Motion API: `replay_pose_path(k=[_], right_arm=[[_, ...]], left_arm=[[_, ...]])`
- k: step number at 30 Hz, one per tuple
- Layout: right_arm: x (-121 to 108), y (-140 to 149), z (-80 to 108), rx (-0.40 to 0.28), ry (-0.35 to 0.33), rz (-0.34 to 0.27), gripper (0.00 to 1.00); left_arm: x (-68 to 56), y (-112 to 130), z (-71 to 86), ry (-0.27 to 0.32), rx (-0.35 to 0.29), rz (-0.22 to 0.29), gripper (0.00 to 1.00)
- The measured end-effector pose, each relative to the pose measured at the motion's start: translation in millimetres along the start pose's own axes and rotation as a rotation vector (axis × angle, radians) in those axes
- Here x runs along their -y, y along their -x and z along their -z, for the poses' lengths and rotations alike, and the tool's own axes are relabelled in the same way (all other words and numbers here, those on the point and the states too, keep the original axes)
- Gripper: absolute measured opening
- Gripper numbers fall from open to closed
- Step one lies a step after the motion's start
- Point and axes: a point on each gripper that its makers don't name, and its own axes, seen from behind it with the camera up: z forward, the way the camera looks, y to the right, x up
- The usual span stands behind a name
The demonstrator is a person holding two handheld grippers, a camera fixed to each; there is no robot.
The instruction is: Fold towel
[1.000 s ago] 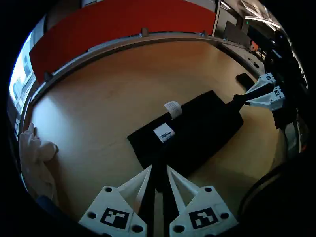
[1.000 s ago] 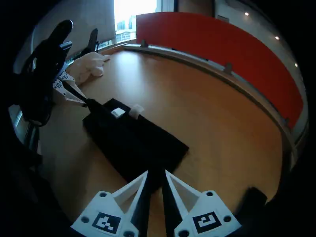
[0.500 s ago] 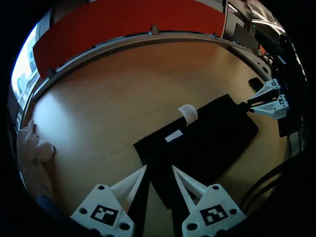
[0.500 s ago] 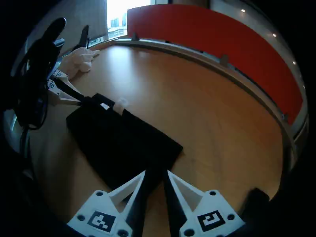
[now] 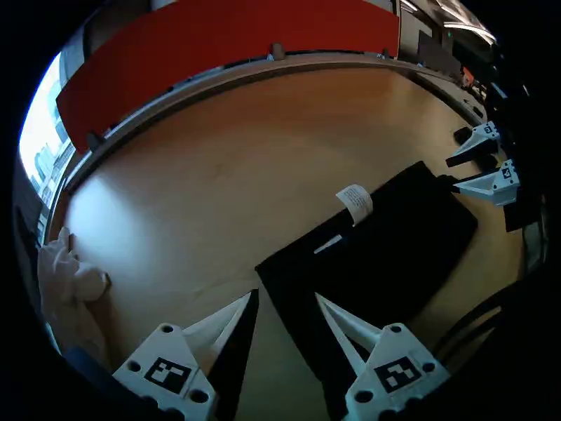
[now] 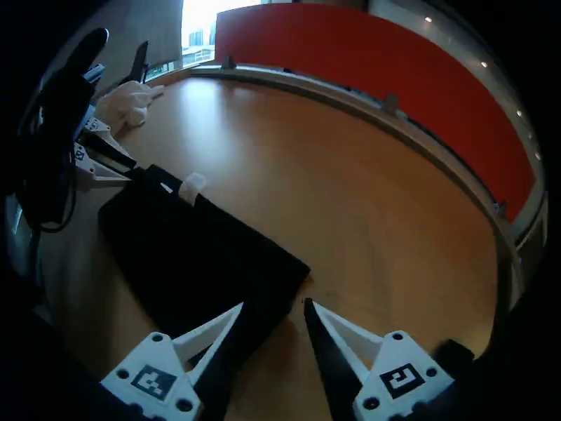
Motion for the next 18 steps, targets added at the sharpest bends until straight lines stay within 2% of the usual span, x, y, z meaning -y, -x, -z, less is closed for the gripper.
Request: replay_pose_path(k=[5, 8, 11, 14, 18], right_arm=[[-9.4, -8.1, -2.5, -0.007, 0.025, 0.004, 0.66], [-14.7, -13.6, -2.5, -0.016, 0.042, 0.000, 0.75], [-18.6, -17.0, -1.5, -0.024, 0.057, -0.004, 0.86], [-20.7, -17.9, -0.4, -0.027, 0.067, -0.006, 0.87], [-22.3, -17.6, 0.6, -0.028, 0.073, -0.006, 0.87]], left_arm=[[9.7, -7.5, -1.4, -0.022, -0.006, -0.005, 0.62], [15.0, -12.5, -0.5, -0.033, -0.014, 0.003, 0.66], [19.6, -16.6, 1.7, -0.041, -0.026, 0.011, 0.79], [22.3, -18.8, 3.6, -0.042, -0.032, 0.015, 0.95], [23.0, -18.9, 6.0, -0.039, -0.037, 0.020, 0.95]])
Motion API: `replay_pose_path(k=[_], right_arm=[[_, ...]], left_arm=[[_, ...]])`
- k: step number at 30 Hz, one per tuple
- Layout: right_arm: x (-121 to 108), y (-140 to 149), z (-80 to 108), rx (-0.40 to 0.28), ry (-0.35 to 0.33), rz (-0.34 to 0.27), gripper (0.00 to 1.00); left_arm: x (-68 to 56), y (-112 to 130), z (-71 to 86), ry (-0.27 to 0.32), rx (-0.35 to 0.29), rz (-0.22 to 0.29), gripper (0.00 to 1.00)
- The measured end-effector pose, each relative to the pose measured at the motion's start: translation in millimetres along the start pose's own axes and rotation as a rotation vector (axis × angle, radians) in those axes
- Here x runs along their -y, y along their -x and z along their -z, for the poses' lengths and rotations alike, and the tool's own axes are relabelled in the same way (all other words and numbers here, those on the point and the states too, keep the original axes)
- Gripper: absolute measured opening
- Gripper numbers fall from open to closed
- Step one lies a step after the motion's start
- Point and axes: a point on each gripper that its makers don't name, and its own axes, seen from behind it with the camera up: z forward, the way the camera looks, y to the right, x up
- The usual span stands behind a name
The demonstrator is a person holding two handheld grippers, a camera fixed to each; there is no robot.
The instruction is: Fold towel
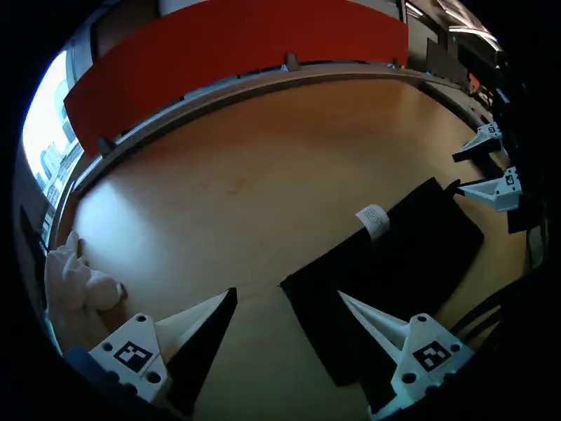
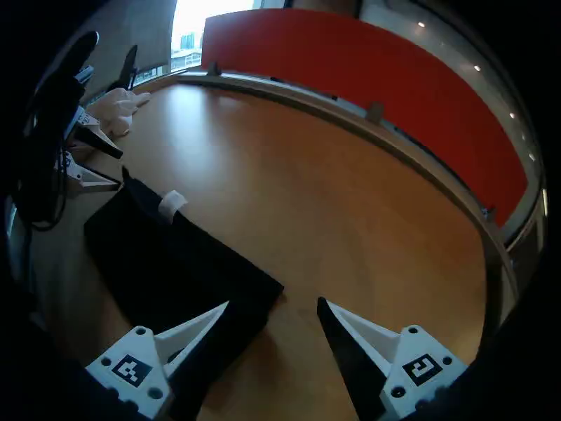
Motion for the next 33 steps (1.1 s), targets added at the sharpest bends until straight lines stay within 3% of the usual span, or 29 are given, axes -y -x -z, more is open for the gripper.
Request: replay_pose_path(k=[11, 20, 33], right_arm=[[7.5, 3.6, 9.6, -0.004, -0.009, -0.004, 0.87], [25.4, 19.4, 31.8, -0.017, -0.025, -0.032, 0.87], [41.8, 46.1, 58.6, -0.016, -0.028, -0.058, 0.87]], left_arm=[[-2.2, 8.9, 14.1, 0.006, -0.003, 0.019, 0.95], [-7.4, 39.6, 35.2, -0.002, 0.015, 0.053, 0.95], [-14.5, 85.7, 69.9, -0.038, 0.032, 0.158, 0.96]])
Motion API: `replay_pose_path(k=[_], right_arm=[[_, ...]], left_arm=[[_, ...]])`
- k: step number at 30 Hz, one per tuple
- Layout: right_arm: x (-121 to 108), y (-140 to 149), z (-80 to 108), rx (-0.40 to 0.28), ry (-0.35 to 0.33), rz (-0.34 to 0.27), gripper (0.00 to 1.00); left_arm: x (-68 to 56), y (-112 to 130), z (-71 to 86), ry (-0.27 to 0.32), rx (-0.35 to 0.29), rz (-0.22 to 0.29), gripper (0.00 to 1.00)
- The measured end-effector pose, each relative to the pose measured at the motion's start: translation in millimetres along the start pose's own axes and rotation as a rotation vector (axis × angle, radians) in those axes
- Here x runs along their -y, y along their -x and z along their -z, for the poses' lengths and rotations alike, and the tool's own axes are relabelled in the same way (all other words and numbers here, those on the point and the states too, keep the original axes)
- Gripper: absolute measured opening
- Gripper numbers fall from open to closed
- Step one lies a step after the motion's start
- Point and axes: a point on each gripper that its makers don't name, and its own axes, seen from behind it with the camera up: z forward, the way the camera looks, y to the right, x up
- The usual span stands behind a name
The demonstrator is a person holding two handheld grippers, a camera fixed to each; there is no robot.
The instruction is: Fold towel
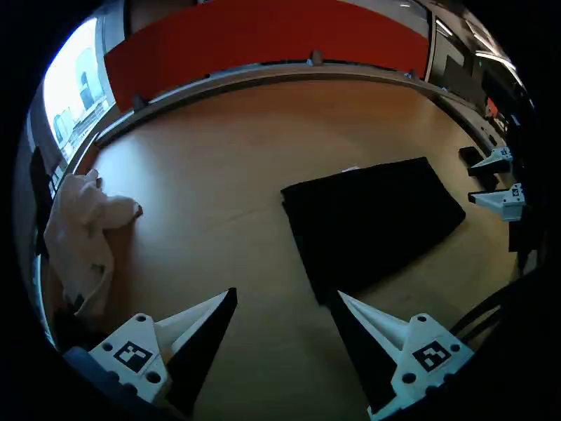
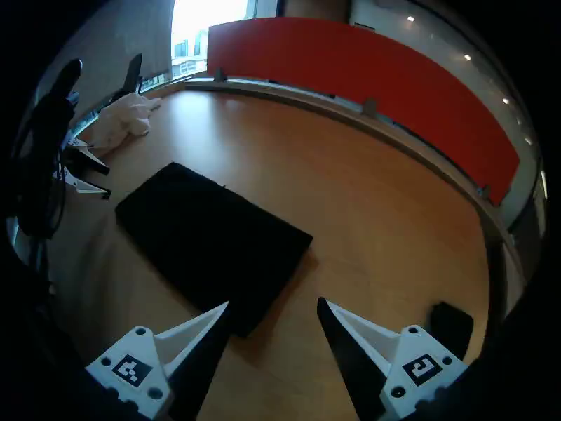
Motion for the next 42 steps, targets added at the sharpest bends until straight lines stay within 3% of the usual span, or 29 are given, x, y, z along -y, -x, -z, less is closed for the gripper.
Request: replay_pose_path(k=[12, 23, 34, 42], right_arm=[[12.0, 10.7, 0.9, 0.008, -0.078, 0.044, 0.87], [18.6, 17.3, -2.7, 0.045, -0.159, 0.162, 0.87], [21.4, 20.4, -6.7, 0.078, -0.205, 0.218, 0.87], [24.9, 29.5, -10.1, 0.114, -0.236, 0.230, 0.70]], left_arm=[[14.0, 32.0, 30.1, -0.065, 0.001, 0.098, 0.95], [29.5, 58.4, 59.7, -0.126, 0.000, 0.182, 0.95], [37.6, 72.0, 71.8, -0.152, 0.002, 0.214, 0.95], [37.9, 73.2, 72.8, -0.145, 0.001, 0.211, 0.95]])
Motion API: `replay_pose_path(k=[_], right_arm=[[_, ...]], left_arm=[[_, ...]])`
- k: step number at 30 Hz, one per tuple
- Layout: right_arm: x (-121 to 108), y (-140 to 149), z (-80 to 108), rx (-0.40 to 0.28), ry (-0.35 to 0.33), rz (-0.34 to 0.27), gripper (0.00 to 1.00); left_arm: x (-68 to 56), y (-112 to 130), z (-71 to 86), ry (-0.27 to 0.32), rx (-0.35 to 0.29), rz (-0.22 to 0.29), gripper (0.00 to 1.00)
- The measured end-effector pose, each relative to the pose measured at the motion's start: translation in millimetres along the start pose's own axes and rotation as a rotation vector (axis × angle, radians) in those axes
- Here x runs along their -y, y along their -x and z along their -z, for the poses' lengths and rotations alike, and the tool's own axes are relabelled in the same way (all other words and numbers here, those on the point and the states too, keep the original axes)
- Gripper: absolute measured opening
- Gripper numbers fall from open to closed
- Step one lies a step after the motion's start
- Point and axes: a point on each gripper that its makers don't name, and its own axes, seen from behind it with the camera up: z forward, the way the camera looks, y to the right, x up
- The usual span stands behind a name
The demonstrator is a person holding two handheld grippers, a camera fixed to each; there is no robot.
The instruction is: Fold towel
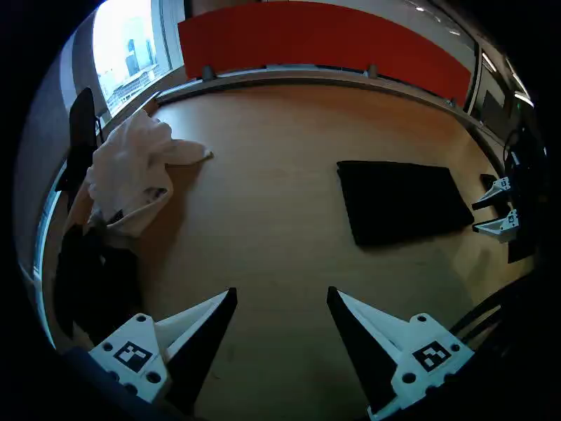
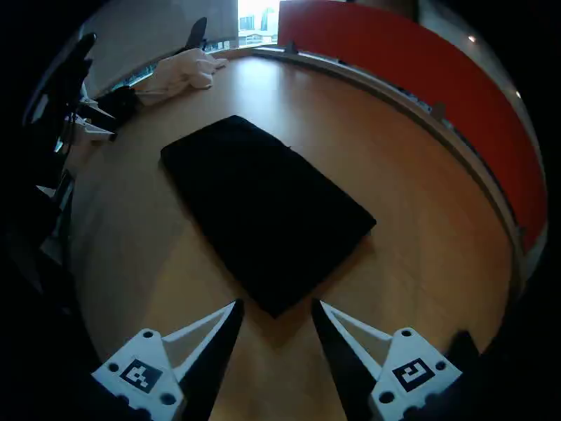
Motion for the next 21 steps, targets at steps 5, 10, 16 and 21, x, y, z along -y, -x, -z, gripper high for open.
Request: replay_pose_path(k=[5, 10, 16, 21], right_arm=[[0.6, 4.0, -3.6, 0.017, -0.014, 0.012, 0.62], [1.2, 4.7, -7.1, 0.023, -0.016, 0.018, 0.38], [1.8, 5.8, -8.6, 0.023, -0.022, 0.014, 0.18], [0.8, 4.7, -7.5, 0.017, -0.019, 0.014, 0.05]], left_arm=[[-1.1, 0.1, -0.2, 0.009, -0.004, -0.012, 0.95], [0.0, 2.7, 0.1, 0.011, -0.004, -0.017, 0.95], [2.9, 8.0, 1.2, 0.010, 0.001, -0.020, 0.96], [4.8, 11.8, 2.9, 0.008, 0.002, -0.025, 0.95]])
